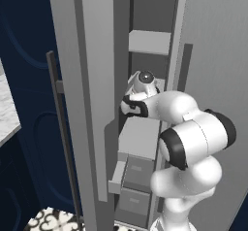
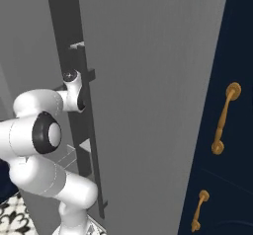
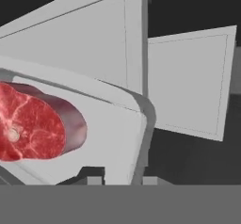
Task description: Take the meat container that has the steak and place it on the second highest rack of the freezer. Then take the vegetable container that has the carrot and avocado and place it on the highest rack of the freezer.
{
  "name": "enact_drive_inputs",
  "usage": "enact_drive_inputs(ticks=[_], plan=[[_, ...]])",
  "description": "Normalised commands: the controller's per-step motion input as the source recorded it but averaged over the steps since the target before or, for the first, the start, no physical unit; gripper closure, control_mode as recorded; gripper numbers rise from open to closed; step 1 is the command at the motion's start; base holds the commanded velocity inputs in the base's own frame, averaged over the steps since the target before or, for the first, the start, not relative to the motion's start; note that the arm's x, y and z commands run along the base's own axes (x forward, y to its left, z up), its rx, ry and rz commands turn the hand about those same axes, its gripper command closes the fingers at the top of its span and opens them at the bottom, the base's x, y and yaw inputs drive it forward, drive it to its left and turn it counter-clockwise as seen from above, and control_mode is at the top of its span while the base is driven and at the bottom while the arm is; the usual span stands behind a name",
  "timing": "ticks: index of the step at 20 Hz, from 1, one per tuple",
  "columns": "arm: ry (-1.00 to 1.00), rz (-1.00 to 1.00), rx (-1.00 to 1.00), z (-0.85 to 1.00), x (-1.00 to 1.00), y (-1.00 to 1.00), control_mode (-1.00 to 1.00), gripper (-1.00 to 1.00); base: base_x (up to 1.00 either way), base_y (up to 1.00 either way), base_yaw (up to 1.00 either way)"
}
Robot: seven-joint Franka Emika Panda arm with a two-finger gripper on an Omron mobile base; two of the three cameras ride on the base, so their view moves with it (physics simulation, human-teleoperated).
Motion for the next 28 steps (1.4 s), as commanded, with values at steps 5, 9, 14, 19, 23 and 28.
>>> enact_drive_inputs(ticks=[5, 9, 14, 19, 23, 28], plan=[[-0.05, -0.02, 0.00, 0.00, 0.01, -0.17, -1.00, -1.00, 0.00, 0.00, 0.00], [-0.14, 0.00, 0.00, 0.01, -0.13, -0.29, -1.00, -1.00, 0.00, 0.00, 0.00], [-0.22, 0.00, 0.00, 0.31, -0.68, 0.00, -1.00, -1.00, 0.00, 0.00, 0.00], [-0.19, 0.00, 0.05, 0.88, -0.80, 0.12, -1.00, -1.00, 0.00, 0.00, 0.00], [-0.05, 0.01, 0.09, 1.00, -0.72, 0.41, -1.00, -1.00, 0.00, 0.00, 0.00], [0.19, 0.03, 0.12, 1.00, -0.97, 0.26, -1.00, -1.00, 0.00, 0.00, 0.00]])
